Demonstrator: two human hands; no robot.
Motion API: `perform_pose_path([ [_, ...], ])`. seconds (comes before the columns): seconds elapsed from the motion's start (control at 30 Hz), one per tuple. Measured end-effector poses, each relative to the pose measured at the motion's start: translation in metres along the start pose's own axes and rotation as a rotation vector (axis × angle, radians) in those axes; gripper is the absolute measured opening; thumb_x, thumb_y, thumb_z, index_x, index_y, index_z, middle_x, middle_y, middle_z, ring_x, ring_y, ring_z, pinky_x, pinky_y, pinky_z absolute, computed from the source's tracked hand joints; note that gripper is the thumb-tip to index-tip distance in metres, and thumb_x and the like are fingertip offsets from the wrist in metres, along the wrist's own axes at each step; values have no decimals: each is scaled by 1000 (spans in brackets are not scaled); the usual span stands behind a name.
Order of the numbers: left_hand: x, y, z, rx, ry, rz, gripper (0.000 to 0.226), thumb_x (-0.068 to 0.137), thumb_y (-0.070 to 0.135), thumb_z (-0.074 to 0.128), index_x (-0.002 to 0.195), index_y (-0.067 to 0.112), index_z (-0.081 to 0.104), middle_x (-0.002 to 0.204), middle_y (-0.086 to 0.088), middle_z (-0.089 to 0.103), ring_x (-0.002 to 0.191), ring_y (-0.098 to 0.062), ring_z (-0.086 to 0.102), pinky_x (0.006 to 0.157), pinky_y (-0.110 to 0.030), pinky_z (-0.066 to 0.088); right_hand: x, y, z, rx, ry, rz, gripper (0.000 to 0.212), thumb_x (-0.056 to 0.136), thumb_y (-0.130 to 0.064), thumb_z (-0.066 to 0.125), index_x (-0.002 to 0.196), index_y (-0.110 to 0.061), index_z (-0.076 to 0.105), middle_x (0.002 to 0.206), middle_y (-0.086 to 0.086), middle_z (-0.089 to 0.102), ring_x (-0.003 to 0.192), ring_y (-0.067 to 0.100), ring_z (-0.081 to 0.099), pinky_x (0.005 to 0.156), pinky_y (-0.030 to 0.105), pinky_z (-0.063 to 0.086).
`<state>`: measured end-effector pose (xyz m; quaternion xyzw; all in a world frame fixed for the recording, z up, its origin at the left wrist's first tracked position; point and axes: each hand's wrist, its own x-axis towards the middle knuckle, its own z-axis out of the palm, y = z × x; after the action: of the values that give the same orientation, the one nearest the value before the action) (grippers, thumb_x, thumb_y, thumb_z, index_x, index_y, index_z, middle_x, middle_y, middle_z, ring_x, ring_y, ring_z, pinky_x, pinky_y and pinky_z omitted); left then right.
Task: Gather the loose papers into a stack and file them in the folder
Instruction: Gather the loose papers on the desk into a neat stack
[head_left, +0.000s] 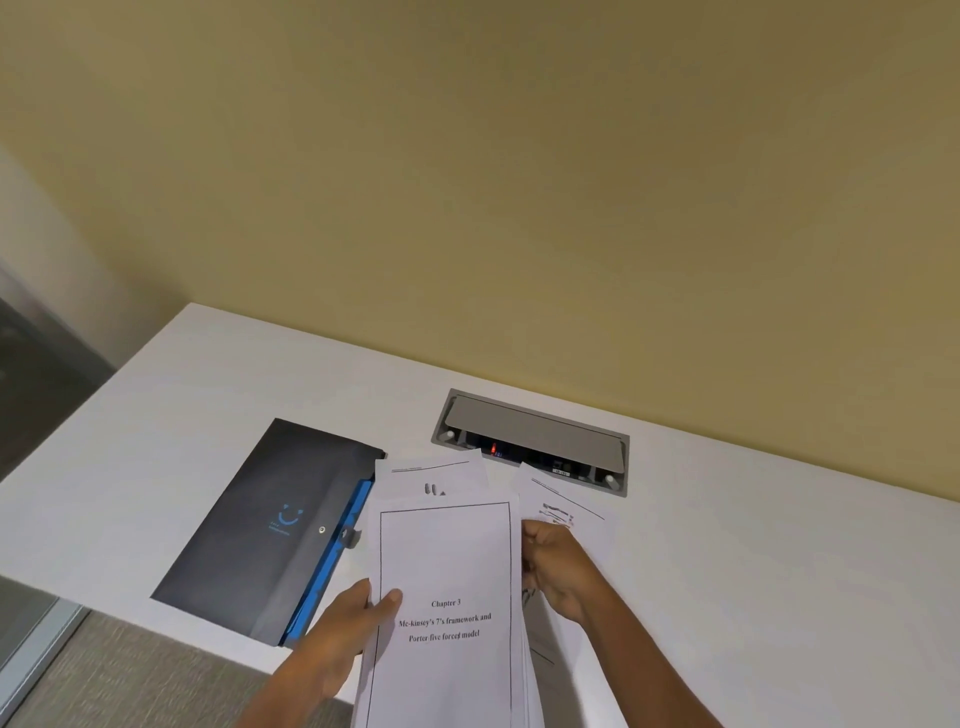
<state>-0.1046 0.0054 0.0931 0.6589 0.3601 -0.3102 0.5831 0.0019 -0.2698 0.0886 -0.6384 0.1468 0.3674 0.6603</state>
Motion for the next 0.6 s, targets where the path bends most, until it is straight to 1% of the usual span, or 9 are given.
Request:
perform_pose_path([
  [0.1,-7,3,5,-52,7,23,25,98,36,63,87,25,44,93,6,50,88,-12,46,90,-39,38,1,4,-2,28,-34,14,38,98,11,46,108,-5,80,115,34,73,90,38,61,84,54,52],
  [0.17,-7,0,7,-90,-3,67,7,101,25,61,100,29,55,97,12,57,99,-14,51,102,-44,40,-2,2,-5,55,-65,22,29,104,-2,51,110,-4,79,118,33,72,87,36,63,78,46,57],
  [0.23,-7,-3,8,-77,38,110,17,100,21,62,117,25,58,106,9,64,110,-18,53,105,-47,43,-5,-1,-9,74,-75,41,32,107,-26,57,112,-3,79,111,26,77,78,31,67,70,41,60],
  [0.3,-6,-6,10,-74,129,164,16,99,18,63,114,23,61,111,3,70,106,-21,61,98,-43,49,-4,0,-17,0,32,39,39,103,-39,61,108,-5,78,93,14,80,72,28,71,73,47,63],
  [0.33,-5,-8,10,-69,182,175,14,99,17,64,112,22,62,112,-2,72,104,-23,64,95,-43,51,1,3,-24,-105,141,16,35,101,-40,64,105,-8,78,89,8,80,74,26,74,80,51,65],
  [0.4,-5,-12,9,-93,267,182,15,99,15,64,113,20,60,112,-7,72,103,-27,66,93,-44,53,13,15,-43,-472,365,-55,30,94,-41,71,111,-17,74,103,1,78,95,24,75,94,52,60],
  [0.43,-5,-16,6,-90,291,179,18,99,17,64,116,21,60,112,-7,72,104,-29,66,95,-46,53,18,22,-54,-670,415,-67,43,89,-46,74,124,-21,69,120,0,72,113,23,69,101,48,56],
  [0.5,-4,-24,-1,-84,307,170,23,98,20,66,120,22,64,113,-4,75,108,-30,68,99,-51,54,27,35,-77,-965,452,-29,82,82,-58,76,150,-22,45,151,3,49,140,26,48,110,44,47],
  [0.6,9,-51,-19,-98,313,145,18,91,28,73,108,33,76,104,5,81,104,-27,74,99,-55,55,36,46,-106,-1192,466,52,129,70,-77,73,164,-15,10,173,8,9,158,32,17,119,53,37],
])
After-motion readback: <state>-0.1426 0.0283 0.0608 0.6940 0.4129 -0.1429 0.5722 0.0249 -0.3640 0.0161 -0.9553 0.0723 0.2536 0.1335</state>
